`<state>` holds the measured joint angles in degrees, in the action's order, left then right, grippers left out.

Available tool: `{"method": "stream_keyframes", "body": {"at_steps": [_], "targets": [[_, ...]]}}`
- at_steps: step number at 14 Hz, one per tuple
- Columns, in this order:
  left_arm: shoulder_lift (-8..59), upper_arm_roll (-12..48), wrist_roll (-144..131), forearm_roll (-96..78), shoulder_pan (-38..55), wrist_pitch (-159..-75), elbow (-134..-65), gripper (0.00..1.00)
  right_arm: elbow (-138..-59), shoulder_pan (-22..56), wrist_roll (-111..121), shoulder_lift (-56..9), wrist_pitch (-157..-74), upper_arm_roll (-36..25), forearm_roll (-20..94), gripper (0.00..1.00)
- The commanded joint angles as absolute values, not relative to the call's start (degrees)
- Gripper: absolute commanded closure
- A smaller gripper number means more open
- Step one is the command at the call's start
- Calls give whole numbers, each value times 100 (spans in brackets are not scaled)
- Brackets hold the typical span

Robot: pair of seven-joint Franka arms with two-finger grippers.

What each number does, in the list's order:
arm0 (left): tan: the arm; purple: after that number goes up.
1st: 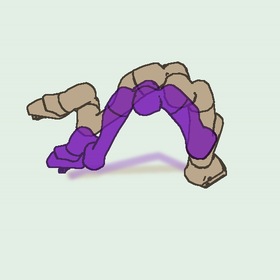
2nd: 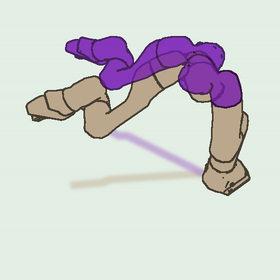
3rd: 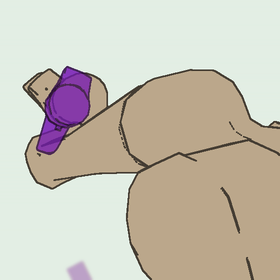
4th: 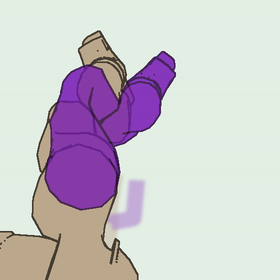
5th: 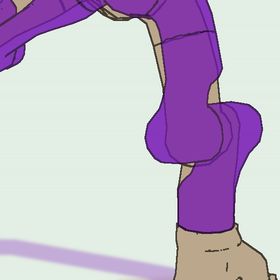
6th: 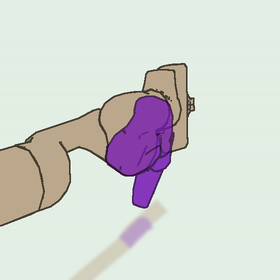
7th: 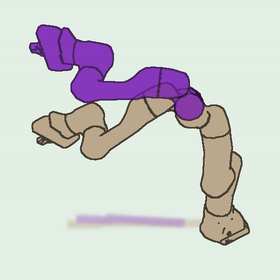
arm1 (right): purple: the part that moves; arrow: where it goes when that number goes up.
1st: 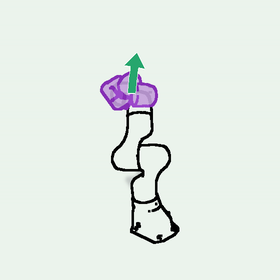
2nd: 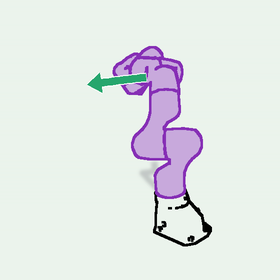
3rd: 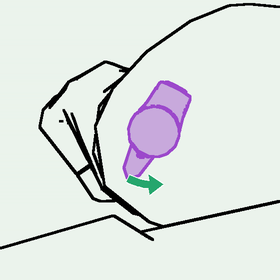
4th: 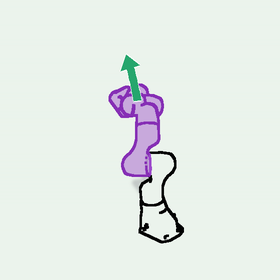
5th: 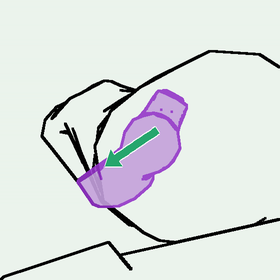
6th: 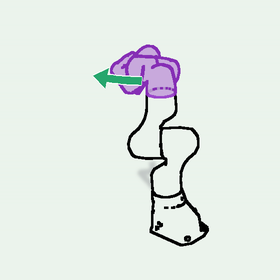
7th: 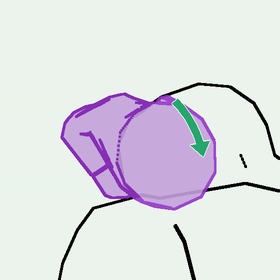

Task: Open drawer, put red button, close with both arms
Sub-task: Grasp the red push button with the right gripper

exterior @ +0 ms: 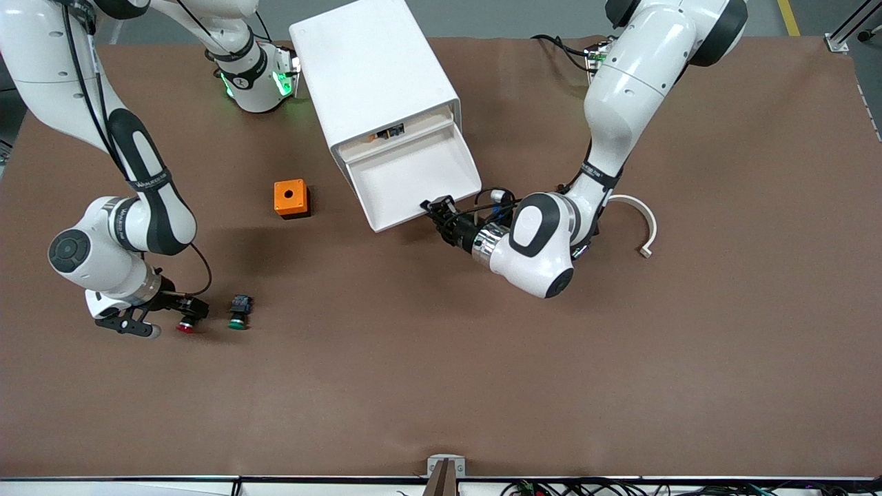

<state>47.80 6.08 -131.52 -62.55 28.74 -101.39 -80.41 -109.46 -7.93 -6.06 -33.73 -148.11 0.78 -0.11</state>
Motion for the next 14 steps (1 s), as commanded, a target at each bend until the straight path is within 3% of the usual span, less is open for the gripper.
{"method": "stream_keyframes", "body": {"at_steps": [1, 4, 7, 11, 14], "targets": [[4887, 650, -13113, -6319, 2936, -10476, -7805, 0, -10916, -896, -729, -3498, -14950, 149, -35, 12], [4808, 642, -13105, -6311, 2805, -10494, -7787, 0, -10942, -835, -1009, -3498, -14871, 149, -35, 100], [4659, 414, -13113, -6084, 2593, -10433, -7594, 0, -10960, -809, -1195, -3376, -14539, 158, -35, 100], [4334, 202, -13105, -4733, 2391, -10380, -7244, 0, -10697, -459, -2316, -2368, -12714, 202, 17, 100], [4036, 211, -12808, -3231, 2382, -10380, -7022, 0, -10600, 279, -3774, -1479, -11499, 211, 306, 100]]}}
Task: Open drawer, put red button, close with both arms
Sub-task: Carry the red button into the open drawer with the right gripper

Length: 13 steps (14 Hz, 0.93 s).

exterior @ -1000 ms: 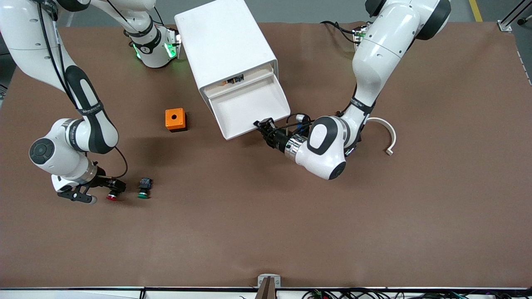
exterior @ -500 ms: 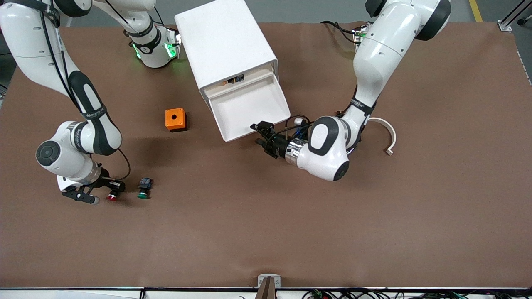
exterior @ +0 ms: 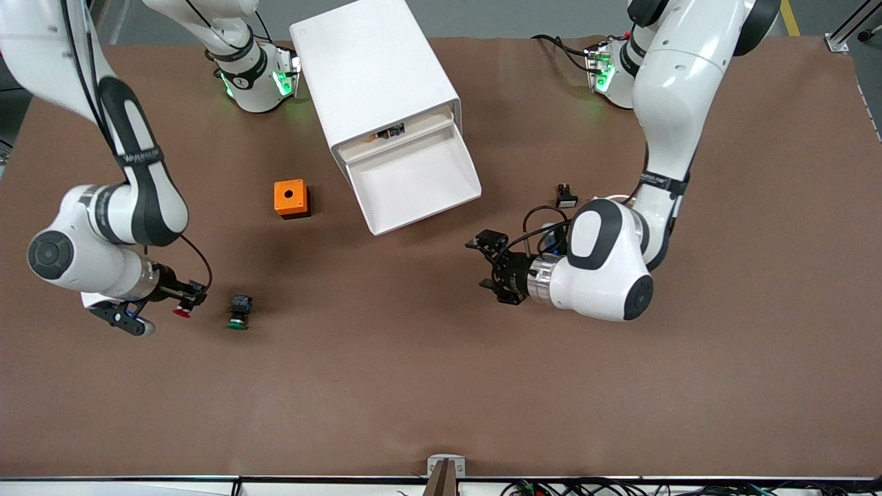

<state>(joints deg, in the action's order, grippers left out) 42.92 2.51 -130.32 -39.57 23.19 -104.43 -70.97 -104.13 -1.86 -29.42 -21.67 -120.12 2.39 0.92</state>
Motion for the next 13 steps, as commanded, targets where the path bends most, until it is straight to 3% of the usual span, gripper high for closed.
{"method": "stream_keyframes", "body": {"at_steps": [1, 4, 8, 13], "targets": [[3860, 211, -12579, -2834, 2382, -10380, -7022, 0, -10600, 525, -4197, -1242, -11287, 211, 499, 100], [3402, 202, -11473, -2041, 2251, -10258, -7058, 0, -10600, 1525, -5962, -792, -11021, 211, 589, 100], [3042, 211, -9620, -925, 2048, -9415, -7066, 0, -10608, 2696, -7968, -844, -11381, 202, 589, 100], [2936, 220, -8483, -503, 1898, -9396, -7162, 0, -10679, 3672, -9542, -1001, -11768, 193, 571, 100]]}}
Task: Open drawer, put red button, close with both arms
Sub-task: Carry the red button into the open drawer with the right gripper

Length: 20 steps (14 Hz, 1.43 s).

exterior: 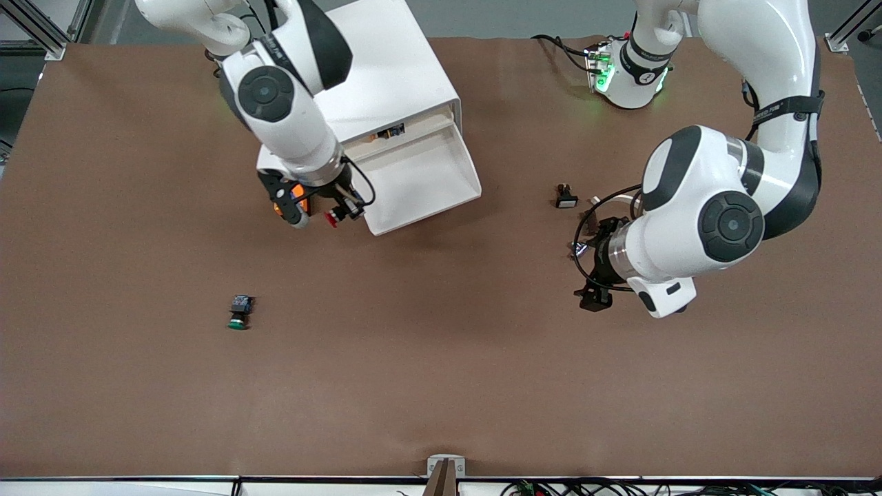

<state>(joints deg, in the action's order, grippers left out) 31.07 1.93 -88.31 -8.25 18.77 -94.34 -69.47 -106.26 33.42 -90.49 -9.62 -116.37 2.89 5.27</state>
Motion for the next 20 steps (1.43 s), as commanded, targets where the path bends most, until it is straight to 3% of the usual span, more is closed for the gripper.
{"method": "stream_keyframes", "body": {"at_steps": [1, 5, 10, 11, 12, 16, 20], "targets": [[2936, 281, -8455, -214, 1933, -9404, -7163, 0, -10696, 3883, -9858, -1080, -11829, 193, 536, 100], [3006, 483, -6955, 0, 1942, -9535, -7277, 0, -10696, 4455, -10782, -1388, -12199, 185, 484, 100], [3199, 755, -6408, 9, 2004, -10431, -7777, 0, -10670, 4676, -11294, -1538, -12331, 185, 404, 100], [3199, 773, -6242, 9, 2082, -10581, -7883, 0, -10670, 4658, -11294, -1538, -12305, 185, 404, 40], [3199, 800, -6005, 9, 2118, -10660, -7945, 0, -10661, 4676, -11303, -1538, -12279, 185, 404, 0], [3252, 914, -5722, 0, 2486, -10897, -8261, 0, -10329, 4396, -10613, -1486, -11982, 149, 404, 0], [3488, 923, -5923, -79, 3057, -11441, -8569, 0, -9187, 3212, -7234, -1424, -9893, 123, 404, 0]]}}
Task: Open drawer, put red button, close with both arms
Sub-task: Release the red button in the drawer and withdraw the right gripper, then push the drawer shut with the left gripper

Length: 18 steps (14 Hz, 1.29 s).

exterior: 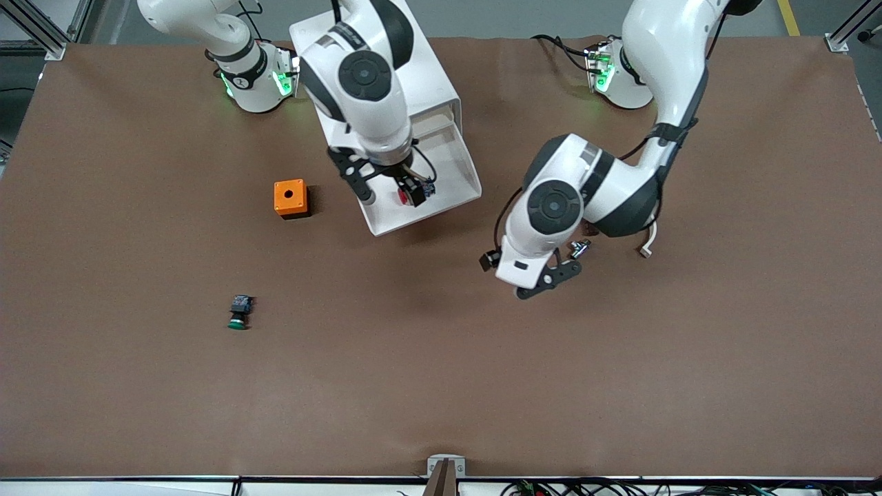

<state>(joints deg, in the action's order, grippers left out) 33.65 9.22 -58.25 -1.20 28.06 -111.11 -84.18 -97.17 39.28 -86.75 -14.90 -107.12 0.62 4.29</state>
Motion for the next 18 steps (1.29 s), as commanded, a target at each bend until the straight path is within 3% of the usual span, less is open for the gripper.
{"method": "stream_keyframes", "body": {"at_steps": [1, 7, 10, 18], "targets": [[3541, 914, -6167, -88, 3224, -11539, -8569, 0, -8993, 2843, -6372, -1415, -9540, 114, 404, 0], [3595, 993, -7012, -448, 3972, -11470, -8578, 0, -8921, 1101, -2484, -923, -8746, 97, 132, 0], [3595, 1413, -7618, -457, 4025, -11364, -8674, 0, -8903, 406, -1313, -844, -8719, 105, 132, 0], [3621, 2223, -8789, -457, 4034, -11347, -8859, 0, -8613, -52, -432, -870, -8648, 88, -88, 0]]}}
